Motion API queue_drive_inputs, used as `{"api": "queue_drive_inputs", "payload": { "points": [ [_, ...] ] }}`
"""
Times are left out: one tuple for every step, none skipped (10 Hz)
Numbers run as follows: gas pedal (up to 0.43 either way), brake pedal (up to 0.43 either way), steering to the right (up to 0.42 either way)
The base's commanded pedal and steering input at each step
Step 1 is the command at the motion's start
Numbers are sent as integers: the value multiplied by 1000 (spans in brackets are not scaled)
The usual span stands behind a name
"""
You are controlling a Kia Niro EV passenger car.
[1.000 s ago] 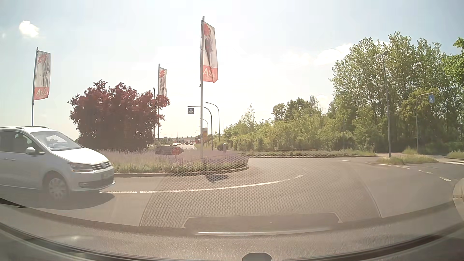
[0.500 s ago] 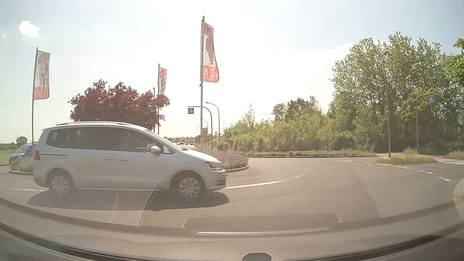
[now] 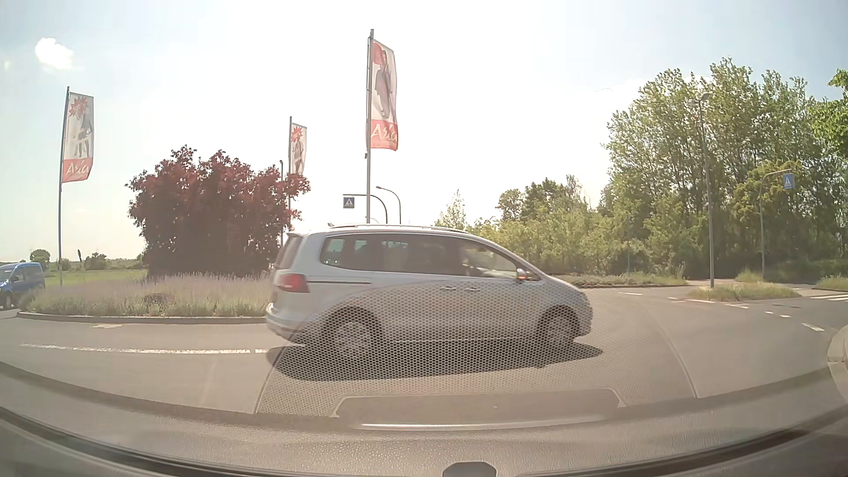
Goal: Follow the waypoints while adhering to traffic rules and regulations
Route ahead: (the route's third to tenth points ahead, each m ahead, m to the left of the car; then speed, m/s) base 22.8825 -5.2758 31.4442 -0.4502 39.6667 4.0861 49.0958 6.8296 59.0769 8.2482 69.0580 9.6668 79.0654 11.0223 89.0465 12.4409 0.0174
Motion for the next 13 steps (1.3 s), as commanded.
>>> {"api": "queue_drive_inputs", "payload": {
  "points": [
    [0, 268, 81],
    [0, 232, 80],
    [0, 195, 80],
    [0, 91, 81],
    [0, 0, 81],
    [0, 0, 86],
    [0, 0, 88],
    [0, 0, 88],
    [0, 0, 89],
    [0, 0, 88],
    [0, 0, 88],
    [0, 0, 89],
    [0, 0, 96]
  ]
}}
